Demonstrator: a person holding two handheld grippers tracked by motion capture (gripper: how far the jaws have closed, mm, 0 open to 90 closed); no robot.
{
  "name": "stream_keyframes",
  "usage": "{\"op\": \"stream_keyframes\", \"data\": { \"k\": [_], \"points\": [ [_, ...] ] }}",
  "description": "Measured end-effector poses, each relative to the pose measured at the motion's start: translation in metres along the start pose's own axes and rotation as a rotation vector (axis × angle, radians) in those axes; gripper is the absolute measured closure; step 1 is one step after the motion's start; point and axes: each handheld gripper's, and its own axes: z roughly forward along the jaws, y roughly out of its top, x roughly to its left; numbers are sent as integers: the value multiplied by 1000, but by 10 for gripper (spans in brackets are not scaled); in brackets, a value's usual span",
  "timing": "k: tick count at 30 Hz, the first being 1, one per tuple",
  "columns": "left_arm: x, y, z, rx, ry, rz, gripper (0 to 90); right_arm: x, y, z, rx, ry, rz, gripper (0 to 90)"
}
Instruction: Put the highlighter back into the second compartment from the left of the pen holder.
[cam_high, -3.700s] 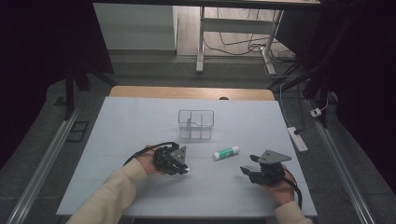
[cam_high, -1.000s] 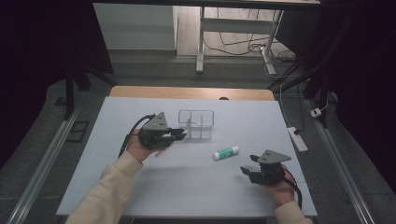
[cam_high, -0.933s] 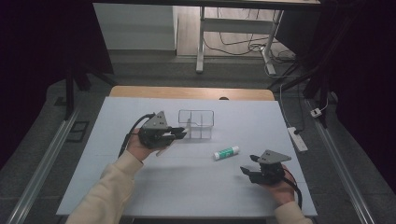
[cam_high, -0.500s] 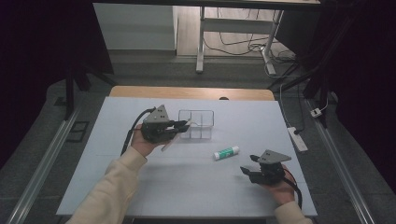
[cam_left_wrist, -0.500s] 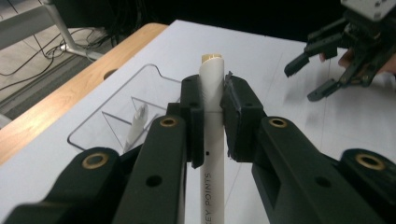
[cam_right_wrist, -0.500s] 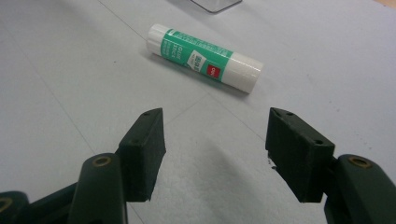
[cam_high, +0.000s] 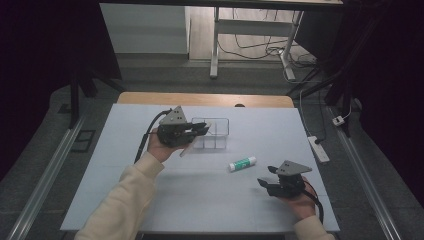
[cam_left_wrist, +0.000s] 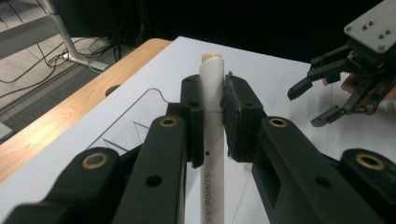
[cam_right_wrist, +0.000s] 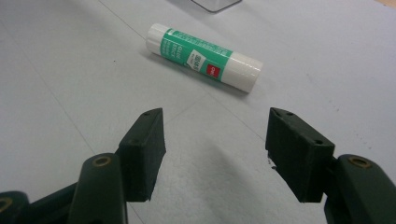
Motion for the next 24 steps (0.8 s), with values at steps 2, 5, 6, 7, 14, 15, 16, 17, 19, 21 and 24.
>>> {"op": "stream_keyframes", "data": {
  "k": [2,5,6,7,14,15,16,17,19,21,24],
  "points": [
    [0,2,2,-5,2,1,788,0,0,0,0,0,-1,368],
    [1,4,5,-3,1,0,788,0,0,0,1,1,1,368],
    [2,5,6,-2,3,1,788,0,0,0,0,2,1,368],
    [2,5,6,-1,3,0,788,0,0,0,-1,2,1,368],
    [6,9,11,-11,8,-6,788,0,0,-1,-7,3,7,368],
    [7,10,12,-11,10,-5,788,-1,0,-1,-7,3,8,368],
    [8,10,13,-12,11,-6,788,-1,-1,-1,-4,2,7,368],
    [8,11,14,-16,12,-11,788,-1,0,-1,-1,-2,5,368],
    [10,12,16,-24,12,-17,788,-1,-1,-1,-2,3,7,368],
    [11,13,19,-24,14,-15,788,-1,-1,-1,-1,2,6,369],
    [12,17,23,-26,16,-12,788,-1,-1,-1,-2,3,8,369]
  ]
}}
